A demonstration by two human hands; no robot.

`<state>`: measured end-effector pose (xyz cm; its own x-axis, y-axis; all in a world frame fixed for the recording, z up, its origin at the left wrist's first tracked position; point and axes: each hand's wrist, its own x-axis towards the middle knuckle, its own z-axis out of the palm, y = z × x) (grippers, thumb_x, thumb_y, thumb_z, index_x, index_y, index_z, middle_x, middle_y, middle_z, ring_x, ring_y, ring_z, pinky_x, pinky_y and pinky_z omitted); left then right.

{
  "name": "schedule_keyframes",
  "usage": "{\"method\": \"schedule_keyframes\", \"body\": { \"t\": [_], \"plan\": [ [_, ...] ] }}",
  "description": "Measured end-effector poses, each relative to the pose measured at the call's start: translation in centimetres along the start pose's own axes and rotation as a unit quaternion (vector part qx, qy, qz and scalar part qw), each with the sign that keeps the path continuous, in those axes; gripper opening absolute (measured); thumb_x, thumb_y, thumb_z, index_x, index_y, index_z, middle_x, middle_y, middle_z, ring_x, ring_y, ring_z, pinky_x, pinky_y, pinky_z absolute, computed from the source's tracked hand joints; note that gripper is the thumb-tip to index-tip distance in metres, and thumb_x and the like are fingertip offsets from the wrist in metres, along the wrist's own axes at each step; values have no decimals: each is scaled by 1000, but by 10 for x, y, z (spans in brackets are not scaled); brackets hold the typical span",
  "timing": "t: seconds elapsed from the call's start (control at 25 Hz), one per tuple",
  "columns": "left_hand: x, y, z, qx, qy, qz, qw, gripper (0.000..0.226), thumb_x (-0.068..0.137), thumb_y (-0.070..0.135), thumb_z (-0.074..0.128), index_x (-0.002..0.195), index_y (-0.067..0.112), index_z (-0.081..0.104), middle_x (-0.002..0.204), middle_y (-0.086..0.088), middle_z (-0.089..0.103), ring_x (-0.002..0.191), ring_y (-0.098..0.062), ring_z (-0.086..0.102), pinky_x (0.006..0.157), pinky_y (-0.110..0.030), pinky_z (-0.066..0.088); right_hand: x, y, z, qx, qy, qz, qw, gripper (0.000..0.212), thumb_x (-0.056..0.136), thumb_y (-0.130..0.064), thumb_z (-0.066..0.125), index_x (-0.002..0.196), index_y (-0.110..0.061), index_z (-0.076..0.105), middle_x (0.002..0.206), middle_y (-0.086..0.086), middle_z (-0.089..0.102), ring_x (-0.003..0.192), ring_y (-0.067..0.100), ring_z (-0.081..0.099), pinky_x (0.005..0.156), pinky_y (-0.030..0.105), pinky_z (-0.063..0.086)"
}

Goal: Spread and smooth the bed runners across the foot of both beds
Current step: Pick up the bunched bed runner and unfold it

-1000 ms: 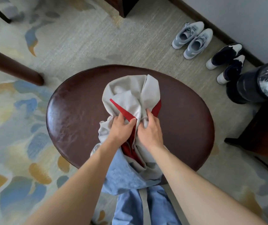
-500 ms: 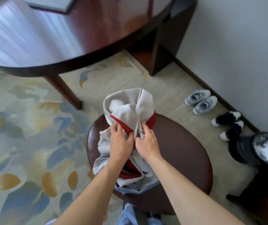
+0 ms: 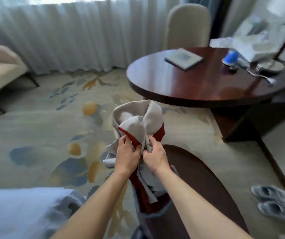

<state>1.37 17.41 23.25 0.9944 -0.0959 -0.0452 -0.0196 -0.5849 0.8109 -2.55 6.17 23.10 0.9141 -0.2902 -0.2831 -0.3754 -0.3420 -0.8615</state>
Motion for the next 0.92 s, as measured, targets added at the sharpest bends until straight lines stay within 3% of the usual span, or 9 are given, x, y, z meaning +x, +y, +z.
{"method": "schedule_keyframes", "body": {
  "t": [0.24,0.44,0.6,0.76,0.92],
  "plan": [
    [-96,-56,-165,5,210,-108,972,34,90,24,62,118,6,60,119,-14,61,107,-28,62,96,-45,49,-85,-95,120,-65,-182,-156,969,66,81,-24,52,145,-40,41,133,1,51,124,23,52,110,37,39],
    [-236,-118,-285,22,392,-200,898,47,91,28,64,132,8,54,132,-14,54,122,-29,52,106,-41,42,-216,-143,243,-85,-328,-257,905,62,81,-22,53,136,-49,45,123,-6,54,121,17,53,106,33,40],
    [-383,-167,-353,10,490,-249,835,48,91,30,66,133,9,54,133,-13,52,122,-28,51,106,-39,42,-356,-150,322,-90,-430,-331,835,61,77,-23,49,124,-60,40,108,-15,50,113,14,54,91,29,39],
    [-548,-209,-398,11,559,-292,776,41,91,30,65,126,11,57,123,-10,58,112,-26,58,93,-32,46,-511,-131,388,-115,-495,-380,773,62,80,-24,51,135,-52,43,120,-12,54,114,15,53,90,28,38],
    [-715,-231,-424,32,622,-346,702,40,90,29,66,124,8,59,122,-11,59,111,-26,57,87,-21,36,-670,-101,433,-128,-561,-422,701,63,80,-21,51,136,-47,44,120,-11,54,117,13,48,91,25,35]
  ]
}}
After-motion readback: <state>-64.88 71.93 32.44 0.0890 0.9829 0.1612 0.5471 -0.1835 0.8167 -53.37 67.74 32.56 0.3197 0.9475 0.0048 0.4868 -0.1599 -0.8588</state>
